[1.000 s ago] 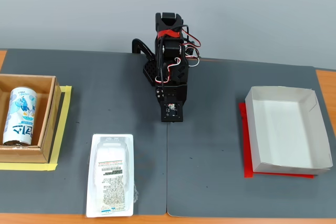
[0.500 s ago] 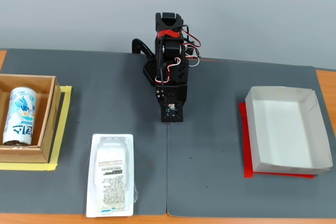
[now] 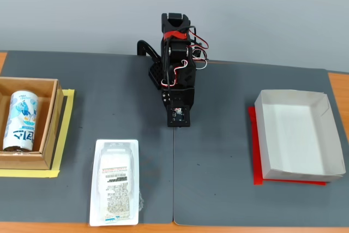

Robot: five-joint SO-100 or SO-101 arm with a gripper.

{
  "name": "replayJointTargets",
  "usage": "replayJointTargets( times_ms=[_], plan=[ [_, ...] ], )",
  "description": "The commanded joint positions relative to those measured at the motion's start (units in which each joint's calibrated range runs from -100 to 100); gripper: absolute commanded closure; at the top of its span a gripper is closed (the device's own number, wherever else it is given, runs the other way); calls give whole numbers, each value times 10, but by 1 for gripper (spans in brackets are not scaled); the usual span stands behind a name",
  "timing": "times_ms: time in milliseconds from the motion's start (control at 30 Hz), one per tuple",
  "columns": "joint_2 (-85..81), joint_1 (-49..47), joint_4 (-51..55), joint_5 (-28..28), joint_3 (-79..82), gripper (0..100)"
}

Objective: Pick the sandwich and put it in the gray box

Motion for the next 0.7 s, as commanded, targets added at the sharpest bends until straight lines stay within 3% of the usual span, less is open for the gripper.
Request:
replayJointTargets(
  times_ms=[0,200,667],
  plan=[
    [-1,-9,-5,-1,-37,98],
    [47,-31,-11,-2,-103,98],
    [361,-26,-97,1,-361,98]
  ],
)
